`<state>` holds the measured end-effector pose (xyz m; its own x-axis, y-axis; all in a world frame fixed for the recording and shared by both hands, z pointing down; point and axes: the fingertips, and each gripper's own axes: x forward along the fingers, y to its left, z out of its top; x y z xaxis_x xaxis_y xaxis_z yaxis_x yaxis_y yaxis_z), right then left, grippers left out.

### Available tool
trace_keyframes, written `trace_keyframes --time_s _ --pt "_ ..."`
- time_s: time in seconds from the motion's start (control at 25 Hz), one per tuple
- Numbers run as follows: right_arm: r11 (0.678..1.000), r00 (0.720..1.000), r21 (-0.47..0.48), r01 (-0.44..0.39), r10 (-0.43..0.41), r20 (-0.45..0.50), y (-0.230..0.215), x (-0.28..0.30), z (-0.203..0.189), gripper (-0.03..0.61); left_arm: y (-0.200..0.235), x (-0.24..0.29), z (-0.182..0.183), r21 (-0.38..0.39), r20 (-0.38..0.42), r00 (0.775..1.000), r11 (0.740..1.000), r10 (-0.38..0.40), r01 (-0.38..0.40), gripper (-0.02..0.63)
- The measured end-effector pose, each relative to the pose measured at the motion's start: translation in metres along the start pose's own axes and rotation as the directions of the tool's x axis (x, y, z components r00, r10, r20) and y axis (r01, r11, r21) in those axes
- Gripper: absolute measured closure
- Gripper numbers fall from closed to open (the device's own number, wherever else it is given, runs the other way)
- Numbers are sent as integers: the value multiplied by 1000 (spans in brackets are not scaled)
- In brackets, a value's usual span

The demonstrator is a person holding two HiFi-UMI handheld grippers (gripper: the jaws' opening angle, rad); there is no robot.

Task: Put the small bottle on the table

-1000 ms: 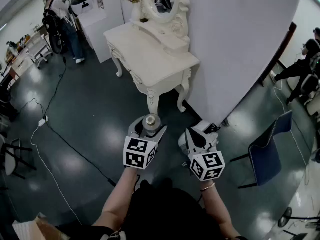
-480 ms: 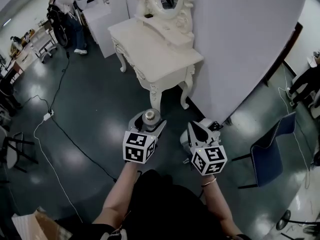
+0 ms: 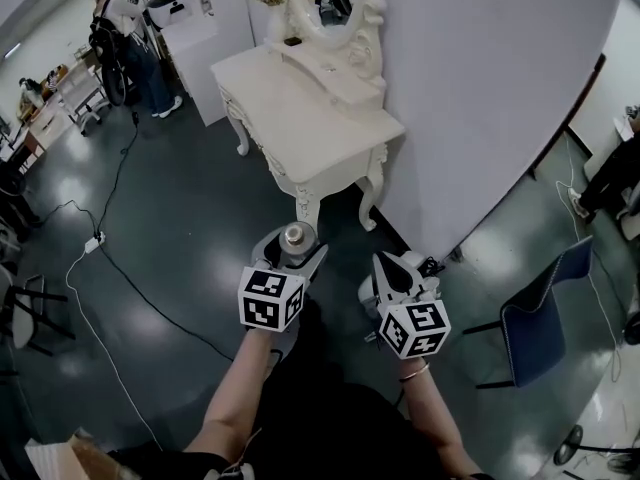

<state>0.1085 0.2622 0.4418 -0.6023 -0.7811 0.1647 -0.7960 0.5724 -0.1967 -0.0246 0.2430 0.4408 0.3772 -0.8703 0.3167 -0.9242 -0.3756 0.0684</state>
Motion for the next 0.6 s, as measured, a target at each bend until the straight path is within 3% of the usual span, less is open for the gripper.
trace_keyframes --time_s 0.6 --pt "999 999 21 31 -31 -20 -44 128 17 574 91 115 34 -15 -8 999 999 -37 37 278"
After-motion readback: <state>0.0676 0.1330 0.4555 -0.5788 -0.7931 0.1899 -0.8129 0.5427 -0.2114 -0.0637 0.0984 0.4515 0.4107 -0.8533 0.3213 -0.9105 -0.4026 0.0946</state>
